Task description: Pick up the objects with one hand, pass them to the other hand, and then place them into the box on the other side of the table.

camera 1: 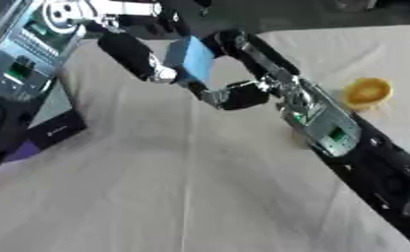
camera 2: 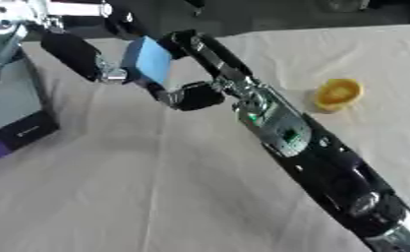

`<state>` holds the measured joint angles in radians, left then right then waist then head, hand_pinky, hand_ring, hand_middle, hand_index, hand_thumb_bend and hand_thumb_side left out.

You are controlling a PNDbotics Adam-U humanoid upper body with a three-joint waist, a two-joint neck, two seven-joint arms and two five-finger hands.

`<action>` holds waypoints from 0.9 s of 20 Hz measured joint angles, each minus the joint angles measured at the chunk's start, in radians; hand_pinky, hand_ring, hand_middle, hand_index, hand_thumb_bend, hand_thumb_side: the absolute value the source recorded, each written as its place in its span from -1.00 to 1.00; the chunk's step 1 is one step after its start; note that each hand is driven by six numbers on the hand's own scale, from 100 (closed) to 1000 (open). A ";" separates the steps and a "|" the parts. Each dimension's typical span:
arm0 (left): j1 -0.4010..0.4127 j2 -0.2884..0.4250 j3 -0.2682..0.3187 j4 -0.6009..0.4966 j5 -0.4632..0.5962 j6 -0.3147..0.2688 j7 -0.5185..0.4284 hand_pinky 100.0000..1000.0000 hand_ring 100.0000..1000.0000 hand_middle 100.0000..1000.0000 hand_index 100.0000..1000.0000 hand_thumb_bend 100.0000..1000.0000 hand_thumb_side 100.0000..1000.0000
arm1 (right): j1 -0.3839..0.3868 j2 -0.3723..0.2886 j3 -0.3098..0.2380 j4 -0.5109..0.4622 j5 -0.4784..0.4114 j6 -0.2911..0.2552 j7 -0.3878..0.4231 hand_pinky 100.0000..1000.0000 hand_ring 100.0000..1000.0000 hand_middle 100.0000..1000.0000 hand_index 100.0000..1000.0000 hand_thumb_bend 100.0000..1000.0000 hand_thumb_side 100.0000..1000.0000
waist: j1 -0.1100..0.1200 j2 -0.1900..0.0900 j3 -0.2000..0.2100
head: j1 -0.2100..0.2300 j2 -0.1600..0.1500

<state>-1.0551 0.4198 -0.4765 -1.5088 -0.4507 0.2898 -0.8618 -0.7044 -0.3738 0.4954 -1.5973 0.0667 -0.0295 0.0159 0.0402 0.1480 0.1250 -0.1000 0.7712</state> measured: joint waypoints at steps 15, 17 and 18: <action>0.007 -0.008 0.001 -0.001 0.032 0.011 0.021 0.70 0.65 0.38 0.40 -0.94 -0.68 | -0.005 -0.001 0.000 0.000 -0.001 0.007 -0.005 0.53 0.31 0.08 0.20 -0.37 -1.00 | 0.000 0.000 0.000 | -0.002 0.000; 0.009 -0.008 0.001 -0.008 0.032 0.016 0.033 0.68 0.58 0.30 0.34 -1.00 -0.64 | -0.005 -0.001 -0.001 0.000 -0.003 0.008 -0.007 0.53 0.32 0.11 0.23 -0.33 -1.00 | 0.000 0.000 0.000 | -0.004 0.000; 0.009 -0.008 0.001 -0.012 0.031 0.019 0.041 0.67 0.57 0.29 0.33 -1.00 -0.62 | -0.005 -0.001 -0.001 0.000 -0.005 0.008 -0.008 0.53 0.33 0.12 0.24 -0.32 -0.97 | 0.000 0.000 0.000 | -0.005 0.000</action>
<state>-1.0463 0.4121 -0.4755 -1.5211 -0.4202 0.3086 -0.8210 -0.7099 -0.3751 0.4945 -1.5973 0.0620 -0.0218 0.0080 0.0402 0.1480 0.1245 -0.1046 0.7712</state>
